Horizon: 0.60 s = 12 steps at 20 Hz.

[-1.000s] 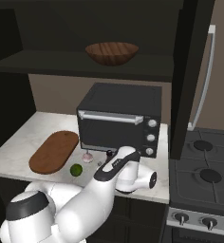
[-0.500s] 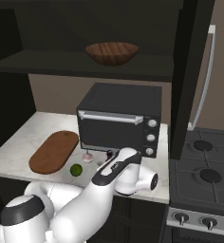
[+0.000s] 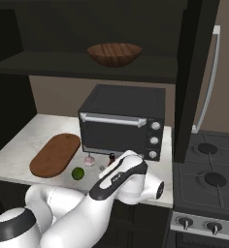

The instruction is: Open the cabinet. Place the bowl and condiment on the counter. Then place the lime and garlic on the cutting board.

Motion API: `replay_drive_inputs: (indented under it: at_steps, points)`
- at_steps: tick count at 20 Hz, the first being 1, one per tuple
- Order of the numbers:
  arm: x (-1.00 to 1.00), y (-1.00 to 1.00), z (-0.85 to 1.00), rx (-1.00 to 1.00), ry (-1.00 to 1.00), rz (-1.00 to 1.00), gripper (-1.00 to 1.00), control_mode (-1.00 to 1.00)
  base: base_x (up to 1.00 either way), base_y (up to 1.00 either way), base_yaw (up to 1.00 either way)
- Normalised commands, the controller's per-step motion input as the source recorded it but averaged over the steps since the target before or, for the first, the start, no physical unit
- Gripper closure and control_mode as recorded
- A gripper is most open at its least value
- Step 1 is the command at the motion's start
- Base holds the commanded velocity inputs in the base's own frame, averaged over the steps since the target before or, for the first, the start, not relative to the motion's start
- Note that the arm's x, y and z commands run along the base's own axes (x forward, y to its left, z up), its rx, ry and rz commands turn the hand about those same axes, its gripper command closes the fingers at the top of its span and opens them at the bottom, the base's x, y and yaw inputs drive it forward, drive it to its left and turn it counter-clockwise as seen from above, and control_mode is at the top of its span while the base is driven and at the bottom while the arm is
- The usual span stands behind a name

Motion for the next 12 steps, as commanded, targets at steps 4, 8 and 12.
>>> replay_drive_inputs:
  at_steps: [4, 8, 12]
  points:
    - [-0.23, -0.04, 0.27, 0.00, -0.11, 0.00, -1.00, -1.00, 0.00, 0.00, 0.00]
    - [-0.20, -0.02, 0.27, 0.00, -0.11, 0.00, -1.00, -1.00, 0.00, 0.00, 0.00]
    - [-0.27, 0.00, 0.36, 0.00, -0.15, 0.00, -1.00, -1.00, 0.00, 0.00, 0.00]
